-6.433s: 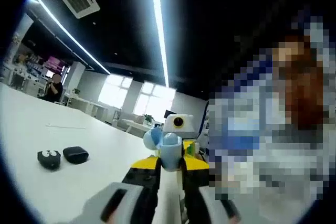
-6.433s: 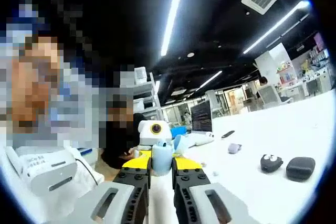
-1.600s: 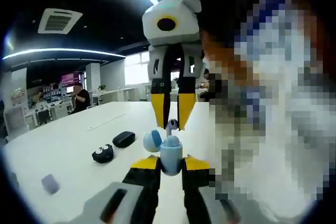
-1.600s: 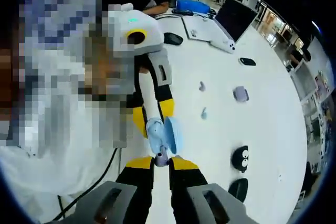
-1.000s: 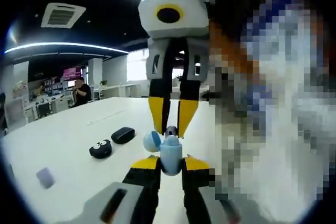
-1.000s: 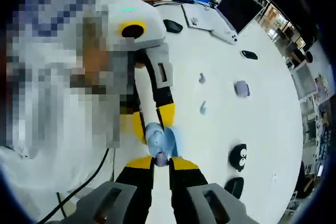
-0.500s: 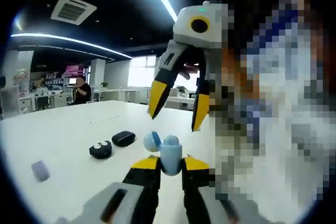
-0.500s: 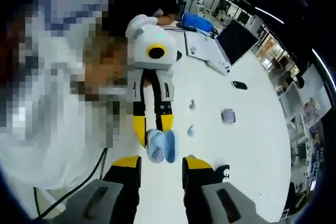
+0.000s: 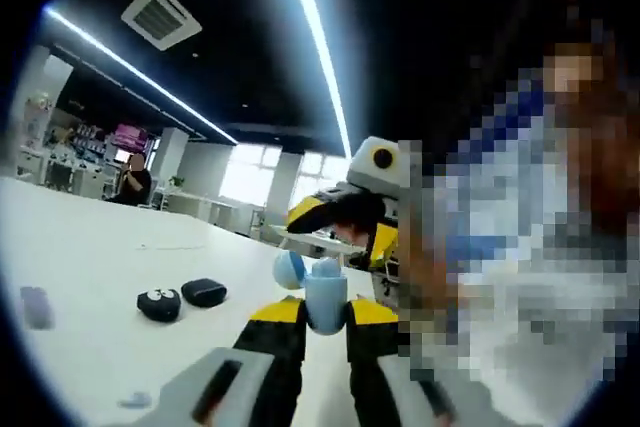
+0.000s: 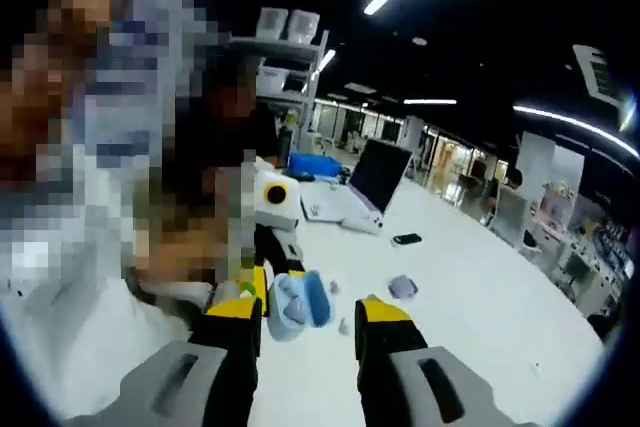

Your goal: Pick up the earbuds from the table and place the earbuds into the earbud case

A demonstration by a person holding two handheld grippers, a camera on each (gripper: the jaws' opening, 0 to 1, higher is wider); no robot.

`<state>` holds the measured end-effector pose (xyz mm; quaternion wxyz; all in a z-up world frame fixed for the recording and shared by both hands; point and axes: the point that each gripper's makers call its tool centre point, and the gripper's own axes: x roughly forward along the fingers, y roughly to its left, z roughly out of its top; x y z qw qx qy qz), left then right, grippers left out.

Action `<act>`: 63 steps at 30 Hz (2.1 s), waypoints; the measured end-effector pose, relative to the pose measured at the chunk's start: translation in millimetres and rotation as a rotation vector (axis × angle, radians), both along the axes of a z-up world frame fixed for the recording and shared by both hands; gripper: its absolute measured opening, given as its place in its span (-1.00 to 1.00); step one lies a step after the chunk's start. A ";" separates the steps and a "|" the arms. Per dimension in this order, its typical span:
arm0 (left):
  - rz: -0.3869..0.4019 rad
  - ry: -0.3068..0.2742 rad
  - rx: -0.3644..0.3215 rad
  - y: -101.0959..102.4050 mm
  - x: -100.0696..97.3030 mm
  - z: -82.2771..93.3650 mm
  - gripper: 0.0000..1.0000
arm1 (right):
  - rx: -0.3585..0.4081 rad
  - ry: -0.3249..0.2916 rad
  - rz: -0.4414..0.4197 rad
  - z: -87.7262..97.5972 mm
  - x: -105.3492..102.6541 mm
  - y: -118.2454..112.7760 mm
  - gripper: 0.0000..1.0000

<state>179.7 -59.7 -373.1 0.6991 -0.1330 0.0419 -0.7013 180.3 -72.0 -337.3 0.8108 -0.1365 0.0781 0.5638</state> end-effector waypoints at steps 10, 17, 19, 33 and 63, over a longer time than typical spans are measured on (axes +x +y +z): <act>-0.025 -0.052 -0.018 -8.2 -12.9 2.8 -0.66 | 0.014 -0.071 0.012 0.2 -24.1 -3.5 -0.46; -0.053 -0.110 0.016 -8.6 -22.8 0.9 -0.66 | -0.256 -0.087 0.099 -10.5 -35.4 -3.5 -0.62; -0.064 -0.129 0.014 -9.1 -26.6 2.5 -0.66 | -0.292 -0.078 0.100 -15.8 -34.6 0.0 -0.54; -0.081 -0.097 -0.056 -6.7 -26.8 12.6 -0.66 | -0.221 -0.134 0.041 -20.8 -26.5 15.5 -0.22; -0.069 -0.023 -0.044 -11.2 -20.2 6.3 -0.66 | -0.082 -0.129 -0.009 -6.6 -25.0 12.9 -0.94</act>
